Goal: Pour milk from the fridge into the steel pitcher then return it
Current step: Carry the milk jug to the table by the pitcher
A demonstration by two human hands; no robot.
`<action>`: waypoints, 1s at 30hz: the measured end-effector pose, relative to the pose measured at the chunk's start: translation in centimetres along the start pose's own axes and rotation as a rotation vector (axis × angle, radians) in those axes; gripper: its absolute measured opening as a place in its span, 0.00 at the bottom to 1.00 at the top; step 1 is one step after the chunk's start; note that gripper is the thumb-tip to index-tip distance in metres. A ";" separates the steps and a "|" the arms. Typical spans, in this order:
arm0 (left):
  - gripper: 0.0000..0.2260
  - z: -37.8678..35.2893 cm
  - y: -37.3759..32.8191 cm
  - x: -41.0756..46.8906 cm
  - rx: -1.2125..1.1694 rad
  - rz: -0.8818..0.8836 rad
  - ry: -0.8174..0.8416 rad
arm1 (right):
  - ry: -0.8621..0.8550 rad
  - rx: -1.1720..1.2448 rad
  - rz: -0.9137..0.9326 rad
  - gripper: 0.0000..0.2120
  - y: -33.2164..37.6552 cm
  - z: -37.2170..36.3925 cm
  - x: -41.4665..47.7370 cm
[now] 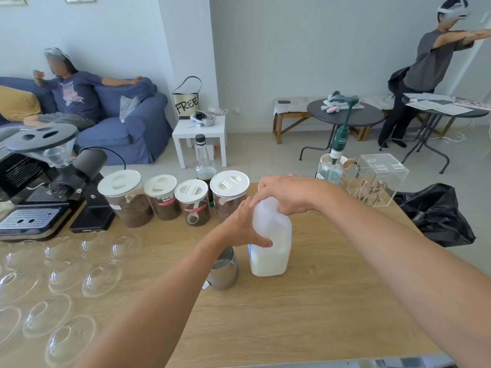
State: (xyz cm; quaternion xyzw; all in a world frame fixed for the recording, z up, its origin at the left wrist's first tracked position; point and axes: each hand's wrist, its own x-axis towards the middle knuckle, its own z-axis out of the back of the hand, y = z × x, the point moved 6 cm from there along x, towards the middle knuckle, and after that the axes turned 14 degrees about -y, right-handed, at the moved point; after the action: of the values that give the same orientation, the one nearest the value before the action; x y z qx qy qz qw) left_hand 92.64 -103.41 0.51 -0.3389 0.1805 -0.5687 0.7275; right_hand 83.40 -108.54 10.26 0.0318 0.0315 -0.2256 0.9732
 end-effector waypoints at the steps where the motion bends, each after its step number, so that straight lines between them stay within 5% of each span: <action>1: 0.53 0.0 0.0 0.0 -0.007 0.002 0.001 | -0.026 0.026 -0.017 0.30 0.0 0.3 0.0; 5: 0.48 -0.1 0.0 0.0 0.018 0.004 0.023 | -0.155 -0.050 -0.172 0.32 -0.8 0.6 0.1; 11: 0.45 0.1 0.1 0.1 0.026 0.024 -0.009 | -0.171 -0.029 -0.128 0.18 -1.2 0.3 0.6; 17: 0.44 0.1 -0.2 -0.1 0.026 0.036 0.001 | -0.199 0.074 -0.125 0.17 -1.6 0.9 0.4; 30: 0.43 0.2 -0.5 -0.5 0.012 0.057 0.007 | -0.693 0.645 -0.490 0.17 -6.1 -1.3 -8.1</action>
State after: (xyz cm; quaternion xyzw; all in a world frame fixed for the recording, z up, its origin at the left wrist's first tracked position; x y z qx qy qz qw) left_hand 92.28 -102.96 0.99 -0.3272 0.1889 -0.5500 0.7448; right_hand 73.43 -110.33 9.29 0.2445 -0.3561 -0.4417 0.7863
